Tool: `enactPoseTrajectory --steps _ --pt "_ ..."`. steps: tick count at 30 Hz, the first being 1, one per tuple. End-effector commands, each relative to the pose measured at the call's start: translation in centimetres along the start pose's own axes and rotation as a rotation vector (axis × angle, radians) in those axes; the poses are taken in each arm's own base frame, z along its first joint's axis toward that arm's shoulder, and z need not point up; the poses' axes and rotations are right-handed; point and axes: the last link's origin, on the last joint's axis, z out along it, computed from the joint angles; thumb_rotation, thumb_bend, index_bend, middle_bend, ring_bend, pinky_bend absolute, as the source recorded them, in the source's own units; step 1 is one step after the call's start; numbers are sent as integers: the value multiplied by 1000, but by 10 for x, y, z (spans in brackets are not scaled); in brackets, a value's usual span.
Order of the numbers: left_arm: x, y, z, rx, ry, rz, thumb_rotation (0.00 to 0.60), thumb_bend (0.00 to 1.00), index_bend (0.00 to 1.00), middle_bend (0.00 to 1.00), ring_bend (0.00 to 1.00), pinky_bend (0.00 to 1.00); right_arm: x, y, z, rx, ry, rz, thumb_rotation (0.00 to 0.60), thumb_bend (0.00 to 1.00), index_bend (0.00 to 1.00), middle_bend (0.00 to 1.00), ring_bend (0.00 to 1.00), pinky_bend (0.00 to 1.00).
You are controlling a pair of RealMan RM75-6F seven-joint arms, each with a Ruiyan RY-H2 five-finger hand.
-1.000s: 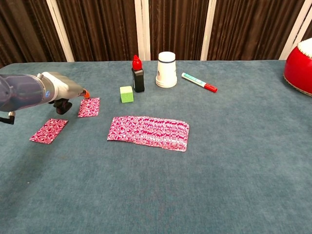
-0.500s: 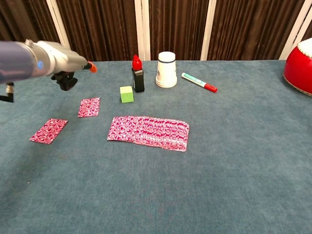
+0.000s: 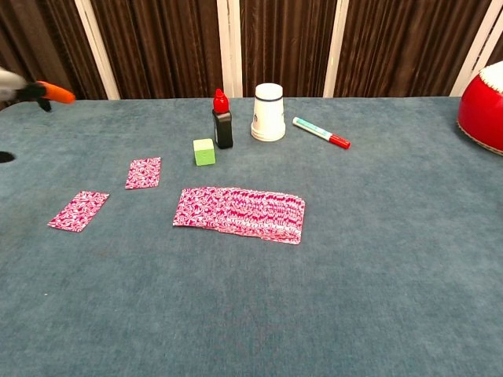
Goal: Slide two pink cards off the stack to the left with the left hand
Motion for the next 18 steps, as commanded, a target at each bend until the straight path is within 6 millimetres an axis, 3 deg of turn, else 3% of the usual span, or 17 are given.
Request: enactPoseTrajectory --steps 1,9,18 --pt "-32 -53 -54 88 61 -104 600 408 66 28 17 204 1 -1 0 2 3 1 600 284 14 150 228 238" --pt "-63 -73 -100 107 156 -215 600 408 65 25 17 183 3 0 -1 1 16 0 600 285 14 150 228 238" --pt "-66 -68 -115 90 186 -256 600 406 65 1 17 129 0 0 0 9 12 -12 600 284 14 150 228 238"
